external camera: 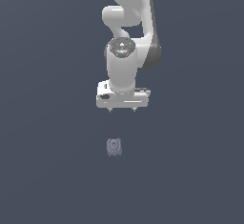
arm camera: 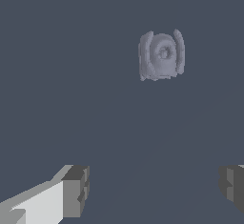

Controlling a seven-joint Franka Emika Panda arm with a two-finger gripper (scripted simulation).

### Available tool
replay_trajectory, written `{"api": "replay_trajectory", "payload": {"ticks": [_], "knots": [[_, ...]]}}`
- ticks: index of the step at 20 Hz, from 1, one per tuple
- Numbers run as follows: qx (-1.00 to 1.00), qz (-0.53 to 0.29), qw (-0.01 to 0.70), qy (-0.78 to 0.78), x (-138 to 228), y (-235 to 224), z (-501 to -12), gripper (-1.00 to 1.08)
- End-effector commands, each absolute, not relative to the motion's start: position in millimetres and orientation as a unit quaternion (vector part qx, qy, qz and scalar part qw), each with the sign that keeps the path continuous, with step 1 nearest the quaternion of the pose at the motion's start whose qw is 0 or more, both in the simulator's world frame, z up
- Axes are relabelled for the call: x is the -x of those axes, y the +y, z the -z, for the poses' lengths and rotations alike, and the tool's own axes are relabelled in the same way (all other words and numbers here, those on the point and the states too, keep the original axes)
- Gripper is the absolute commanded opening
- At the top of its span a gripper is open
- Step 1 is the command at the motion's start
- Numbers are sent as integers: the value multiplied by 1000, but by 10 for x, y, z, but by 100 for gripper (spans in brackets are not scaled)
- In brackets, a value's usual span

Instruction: Pick up the object and move it to a goal position.

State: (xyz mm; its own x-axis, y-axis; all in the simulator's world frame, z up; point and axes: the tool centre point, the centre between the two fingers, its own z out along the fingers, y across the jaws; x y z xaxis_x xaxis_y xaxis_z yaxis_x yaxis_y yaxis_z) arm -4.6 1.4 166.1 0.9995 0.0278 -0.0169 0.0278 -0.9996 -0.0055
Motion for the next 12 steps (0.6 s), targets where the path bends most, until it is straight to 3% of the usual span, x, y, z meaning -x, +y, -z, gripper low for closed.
{"api": "replay_trajectory", "payload": {"ticks": [1,12], "knots": [[1000,-8,3,-14,46,14,-1661,100],[999,-13,-10,-28,98,97,-1701,100]]}}
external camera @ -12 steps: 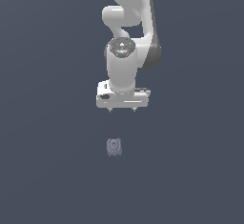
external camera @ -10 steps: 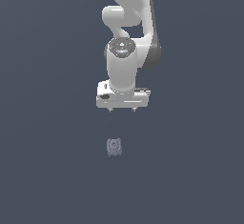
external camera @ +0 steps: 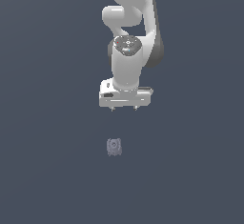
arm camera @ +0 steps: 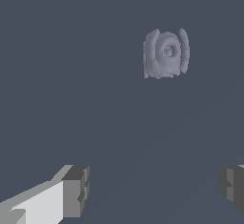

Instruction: Pick up the object and move it to a goal position.

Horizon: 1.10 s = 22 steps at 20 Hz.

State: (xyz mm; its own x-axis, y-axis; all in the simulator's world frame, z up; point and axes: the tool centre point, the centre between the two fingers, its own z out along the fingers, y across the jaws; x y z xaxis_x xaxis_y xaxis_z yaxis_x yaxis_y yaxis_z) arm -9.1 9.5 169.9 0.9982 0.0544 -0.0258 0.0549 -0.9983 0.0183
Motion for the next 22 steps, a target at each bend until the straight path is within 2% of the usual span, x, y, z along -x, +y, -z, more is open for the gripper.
{"api": "replay_trajectory", "payload": {"ticks": [1,11,22], "knots": [[-999,13,10,28,96,94,-1700,100],[-999,11,9,30,-113,39,-1613,100],[-999,6,5,37,-663,-138,-1298,100]]}}
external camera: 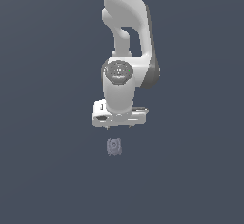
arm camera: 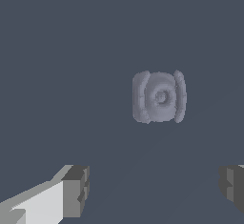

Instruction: Pick up the object and move it to a goal position.

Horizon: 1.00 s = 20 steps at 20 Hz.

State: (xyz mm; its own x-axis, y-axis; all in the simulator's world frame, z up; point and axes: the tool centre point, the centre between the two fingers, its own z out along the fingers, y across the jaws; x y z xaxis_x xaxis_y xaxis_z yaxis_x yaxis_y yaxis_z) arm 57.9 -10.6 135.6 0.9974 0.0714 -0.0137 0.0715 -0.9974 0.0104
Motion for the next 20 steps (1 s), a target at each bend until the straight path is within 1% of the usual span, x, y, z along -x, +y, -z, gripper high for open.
{"api": "replay_trajectory", "payload": {"ticks": [1,10,20], "knots": [[-999,5,4,38,-714,-158,-1260,100],[-999,1,1,42,-1021,-297,-995,100],[-999,0,0,43,-1102,-346,-902,100]]}}
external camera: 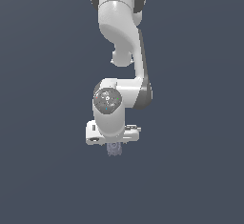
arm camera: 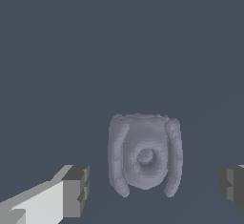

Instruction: Pick up the object and move it to a goal position.

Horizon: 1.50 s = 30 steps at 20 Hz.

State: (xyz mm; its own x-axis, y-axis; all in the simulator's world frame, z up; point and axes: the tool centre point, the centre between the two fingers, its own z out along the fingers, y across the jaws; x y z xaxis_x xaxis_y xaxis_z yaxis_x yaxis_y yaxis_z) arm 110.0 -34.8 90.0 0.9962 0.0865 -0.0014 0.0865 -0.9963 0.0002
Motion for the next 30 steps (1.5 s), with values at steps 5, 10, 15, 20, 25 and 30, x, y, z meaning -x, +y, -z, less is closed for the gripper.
{"api": "replay_trajectory", "payload": {"ticks": [5,10,15,20,25,30], "knots": [[-999,0,0,43,-1101,-347,-800,100],[-999,0,0,44,-1096,-347,-529,100],[-999,0,0,44,-1099,-349,-381,100],[-999,0,0,44,-1111,-350,-396,-100],[-999,0,0,44,-1111,-350,-396,-100],[-999,0,0,44,-1110,-349,-396,-100]]}}
